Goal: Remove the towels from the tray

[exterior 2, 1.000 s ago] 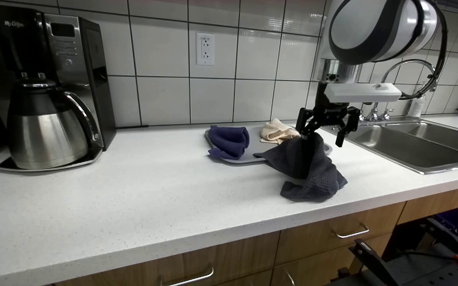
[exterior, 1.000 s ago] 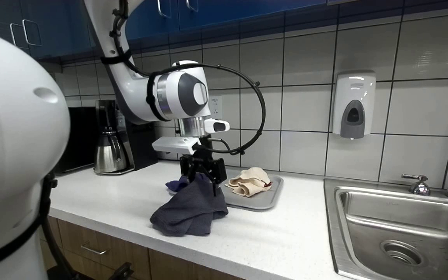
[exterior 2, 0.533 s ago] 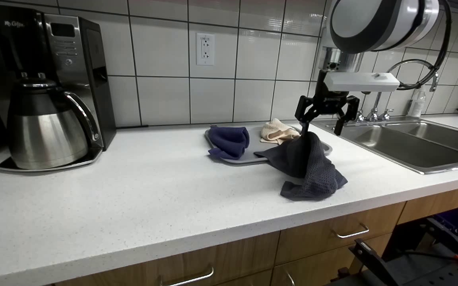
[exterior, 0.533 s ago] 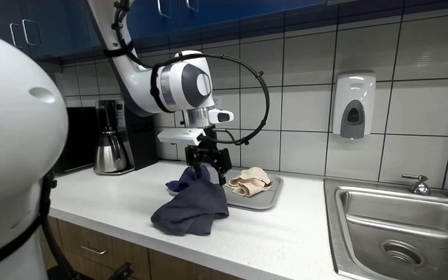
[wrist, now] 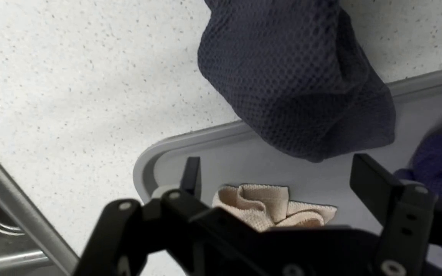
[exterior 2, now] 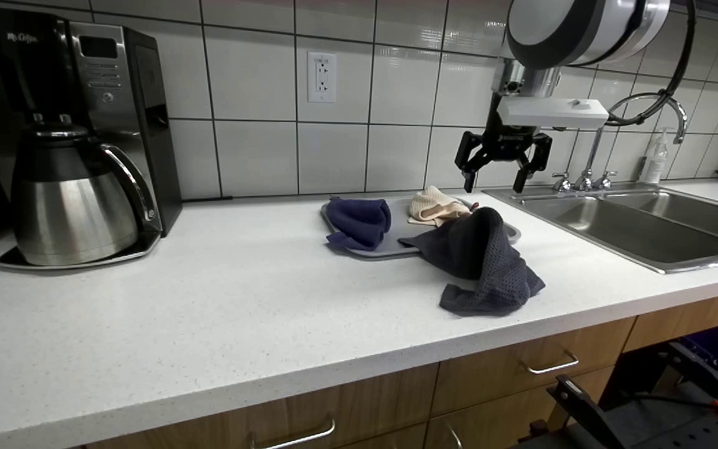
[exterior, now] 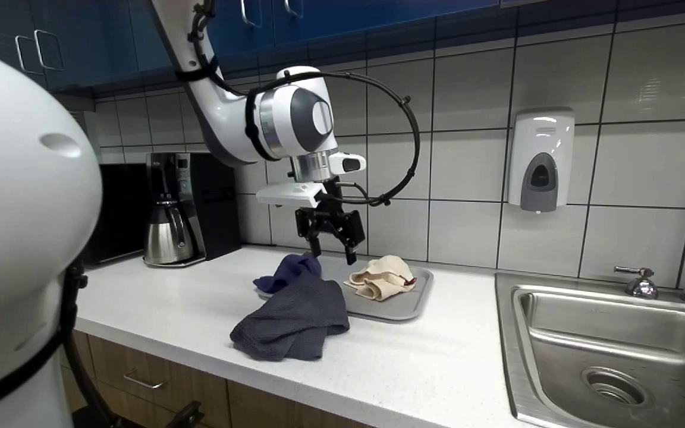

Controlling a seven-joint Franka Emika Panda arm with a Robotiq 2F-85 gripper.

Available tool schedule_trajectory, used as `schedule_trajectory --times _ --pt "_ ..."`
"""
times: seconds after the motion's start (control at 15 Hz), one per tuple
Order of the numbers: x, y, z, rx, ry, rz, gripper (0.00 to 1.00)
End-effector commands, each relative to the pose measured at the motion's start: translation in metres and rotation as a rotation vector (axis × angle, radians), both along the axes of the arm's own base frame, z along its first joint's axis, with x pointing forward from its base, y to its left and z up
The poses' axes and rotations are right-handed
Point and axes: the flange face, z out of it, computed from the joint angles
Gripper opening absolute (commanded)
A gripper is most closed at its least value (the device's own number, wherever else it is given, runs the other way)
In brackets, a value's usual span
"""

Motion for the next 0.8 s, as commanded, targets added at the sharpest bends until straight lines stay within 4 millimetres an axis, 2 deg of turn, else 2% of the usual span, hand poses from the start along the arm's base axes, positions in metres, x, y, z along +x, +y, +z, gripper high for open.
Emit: schedule_trajectory --times 0.0,0.73 --pt "0.028 -0.009 -0.001 -0.01 -0.005 -0.008 1.0" --pt "0.113 -0.032 -0.047 -0.031 0.007 -0.015 1.0"
